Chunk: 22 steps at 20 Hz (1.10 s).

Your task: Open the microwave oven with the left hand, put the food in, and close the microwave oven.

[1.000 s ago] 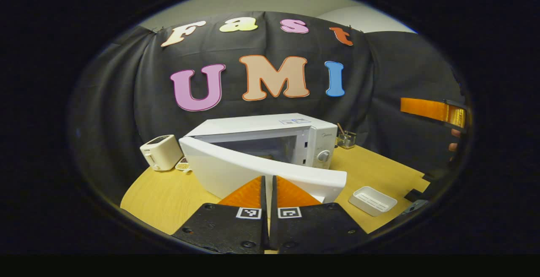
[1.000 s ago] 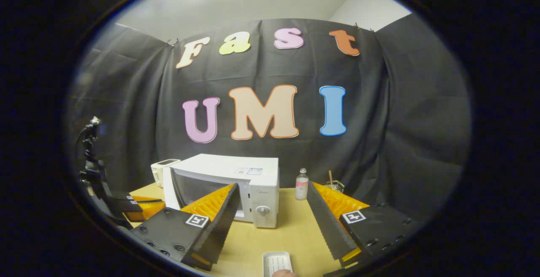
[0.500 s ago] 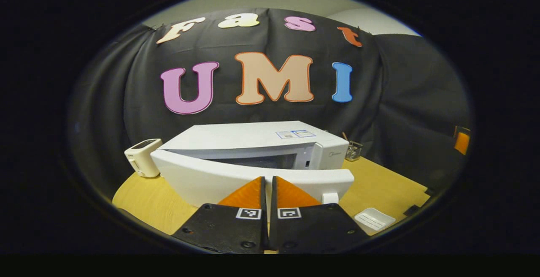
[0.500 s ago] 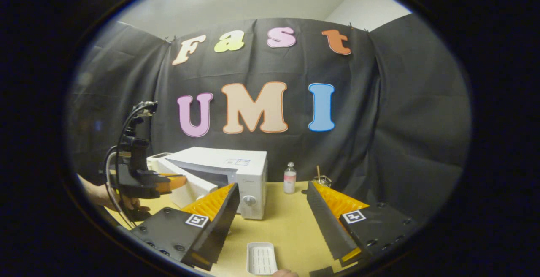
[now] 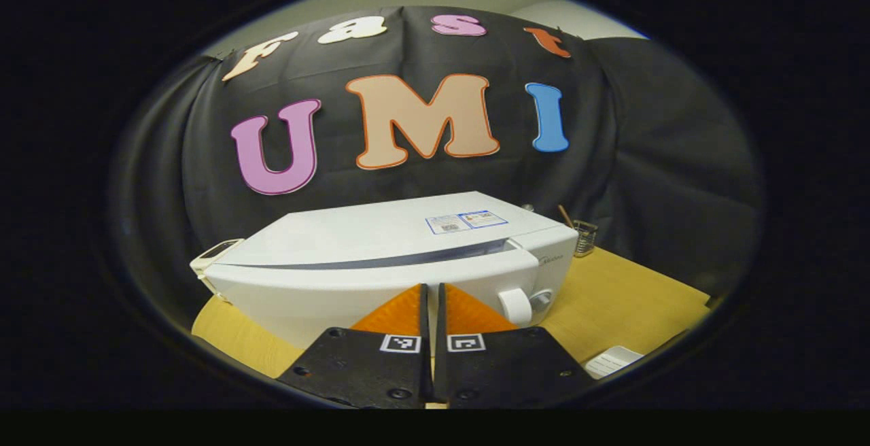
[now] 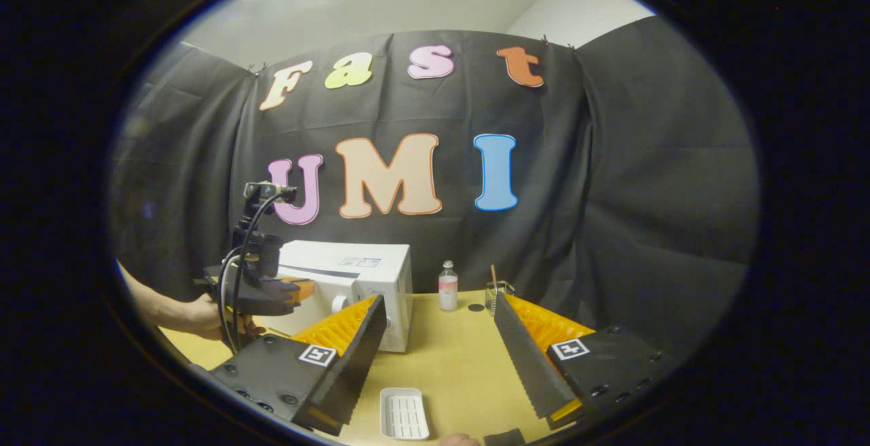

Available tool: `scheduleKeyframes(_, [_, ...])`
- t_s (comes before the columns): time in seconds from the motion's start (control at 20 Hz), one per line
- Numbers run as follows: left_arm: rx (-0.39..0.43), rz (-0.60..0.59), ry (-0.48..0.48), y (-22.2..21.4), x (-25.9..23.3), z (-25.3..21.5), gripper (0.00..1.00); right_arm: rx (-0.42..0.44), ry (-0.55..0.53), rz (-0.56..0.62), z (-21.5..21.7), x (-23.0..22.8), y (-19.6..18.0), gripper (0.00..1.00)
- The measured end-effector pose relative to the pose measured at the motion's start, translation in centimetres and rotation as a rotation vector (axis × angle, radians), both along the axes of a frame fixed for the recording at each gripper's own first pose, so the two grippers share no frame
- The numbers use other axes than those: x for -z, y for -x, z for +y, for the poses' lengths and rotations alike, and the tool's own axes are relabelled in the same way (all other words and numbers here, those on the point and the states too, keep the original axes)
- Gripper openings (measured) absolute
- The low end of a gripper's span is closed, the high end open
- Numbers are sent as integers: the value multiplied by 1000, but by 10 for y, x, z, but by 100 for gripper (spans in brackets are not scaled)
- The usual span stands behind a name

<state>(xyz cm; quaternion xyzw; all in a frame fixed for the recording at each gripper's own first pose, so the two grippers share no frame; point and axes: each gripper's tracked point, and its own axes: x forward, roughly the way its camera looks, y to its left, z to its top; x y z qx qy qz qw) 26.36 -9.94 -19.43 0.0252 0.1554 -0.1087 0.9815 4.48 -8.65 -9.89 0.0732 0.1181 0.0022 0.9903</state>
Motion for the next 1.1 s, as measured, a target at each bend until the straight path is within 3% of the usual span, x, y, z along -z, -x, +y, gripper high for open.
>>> scheduleKeyframes(0.1, [20, -7, -26, -4, 1, -7, 0, 4, 7, 10, -3, 4, 3, 89])
scheduleKeyframes(0.15, [50, -31, -4, -5, -3, -16, 0, 8, 9, 10, -4, 4, 2, 98])
scheduleKeyframes(0.2, [61, -27, -7, -6, -3, -21, 0, 13, 8, 10, -7, 4, 1, 89])
scheduleKeyframes(0.55, [1, -23, 12, -9, -4, -14, 2, 15, 0, 6, -3, 5, -2, 89])
scheduleKeyframes(0.8, [31, -36, -1, -22, -4, -30, 1, -6, -5, 11, 7, 6, 0, 89])
scheduleKeyframes(0.85, [43, 42, 20, -13, 10, -34, 0, -10, 0, 12, 8, 6, 2, 89])
scheduleKeyframes(0.9, [56, 11, 53, -17, 4, -43, 0, -11, 5, 7, 8, 4, 5, 89])
scheduleKeyframes(1.1, [31, 44, 11, -11, 12, -37, 2, 2, 7, 20, 5, 9, 14, 89])
